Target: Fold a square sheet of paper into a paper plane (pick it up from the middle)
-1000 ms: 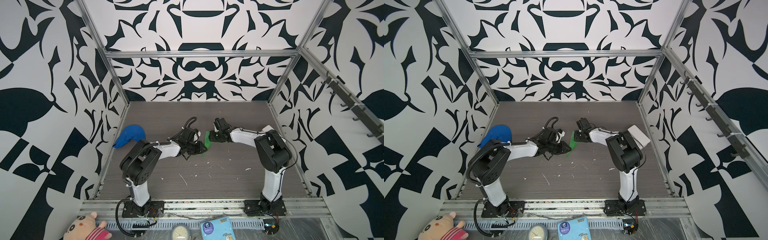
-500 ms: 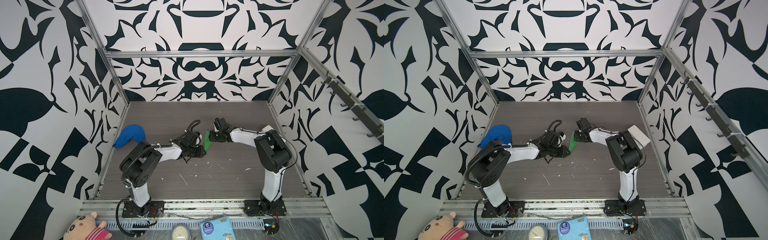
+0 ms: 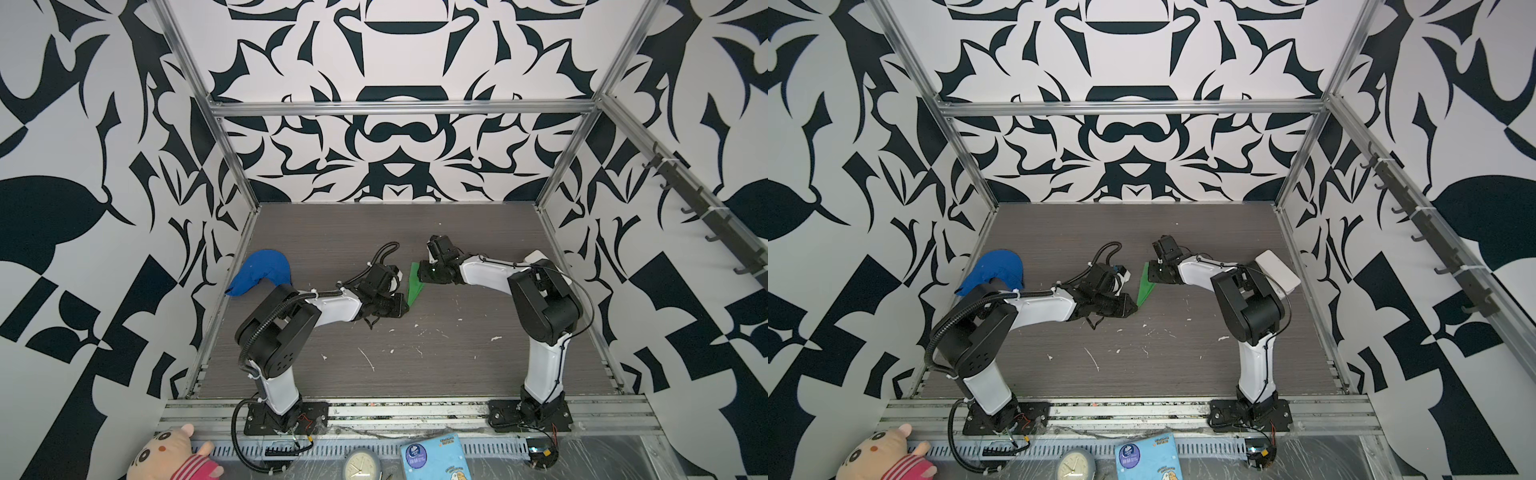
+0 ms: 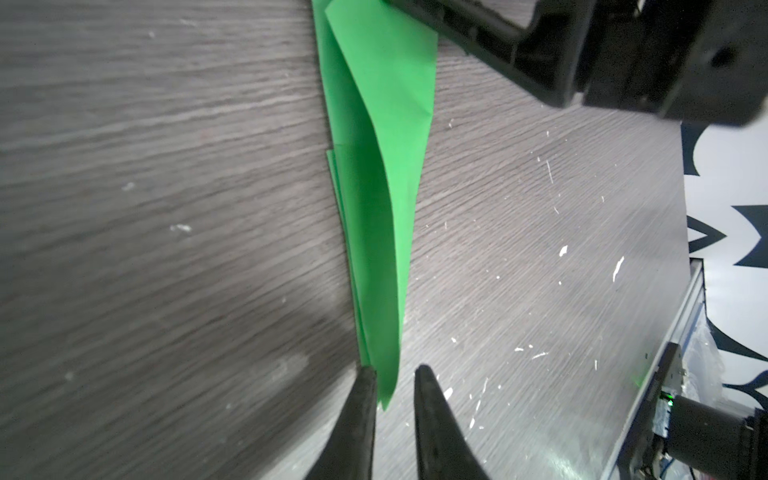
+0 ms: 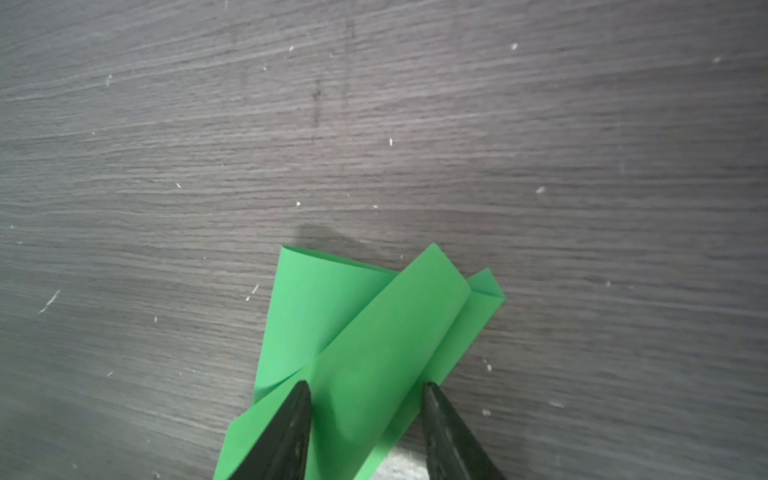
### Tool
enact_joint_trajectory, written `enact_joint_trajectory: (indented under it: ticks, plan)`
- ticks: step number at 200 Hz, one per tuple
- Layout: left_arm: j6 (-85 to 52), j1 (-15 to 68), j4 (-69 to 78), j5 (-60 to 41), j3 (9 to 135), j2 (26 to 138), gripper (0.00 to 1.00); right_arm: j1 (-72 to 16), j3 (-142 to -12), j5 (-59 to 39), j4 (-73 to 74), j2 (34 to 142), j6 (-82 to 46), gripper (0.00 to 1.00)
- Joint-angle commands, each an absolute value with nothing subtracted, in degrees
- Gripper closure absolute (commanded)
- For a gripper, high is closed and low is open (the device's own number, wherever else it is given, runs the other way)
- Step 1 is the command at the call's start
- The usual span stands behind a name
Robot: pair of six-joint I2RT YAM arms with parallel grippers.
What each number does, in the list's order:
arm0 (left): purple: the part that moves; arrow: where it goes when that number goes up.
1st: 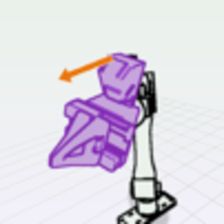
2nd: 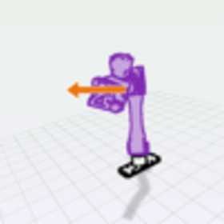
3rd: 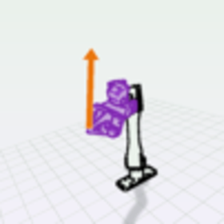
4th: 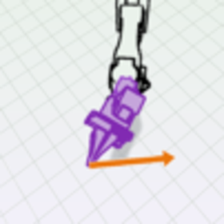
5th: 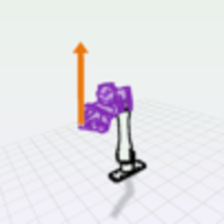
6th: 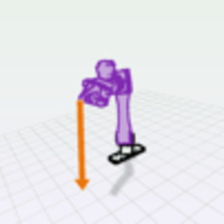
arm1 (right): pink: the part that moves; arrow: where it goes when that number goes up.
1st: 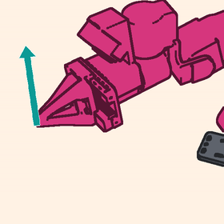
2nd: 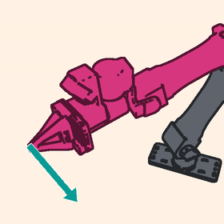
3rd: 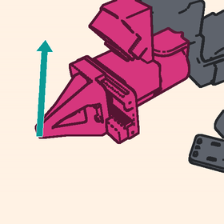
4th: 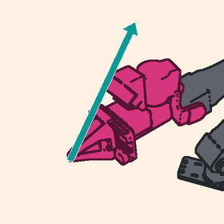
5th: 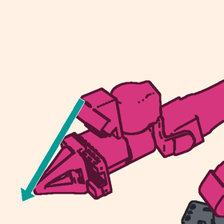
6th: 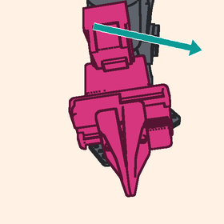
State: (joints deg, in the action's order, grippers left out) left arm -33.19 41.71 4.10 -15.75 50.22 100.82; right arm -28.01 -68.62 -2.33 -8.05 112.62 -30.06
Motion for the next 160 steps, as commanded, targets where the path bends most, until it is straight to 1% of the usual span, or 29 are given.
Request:
enact_joint_trajectory:
  ticks: [1,46,123,160]
  plan:
    - [-33.4,41.92,4.83,-17.01,51.35,102.03,0.8,-27.52,-64.69,-1.32,-19.16,118.92,-31.29,0.52]
    - [-33.14,41.92,4.57,-16.84,52.29,103.35,0.82,-27.5,-64.68,-1.41,-19.16,118.92,-31.34,0.52]
    - [-32.59,41.92,2.56,-14.38,52.77,103.61,0.9,-27.5,-64.47,-1.23,-19.07,118.96,-31.55,0.52]
    - [-32.7,41.92,2.11,-13.67,53.09,103.71,0.91,-27.51,-64.44,-1.23,-19.15,119.0,-31.57,0.53]
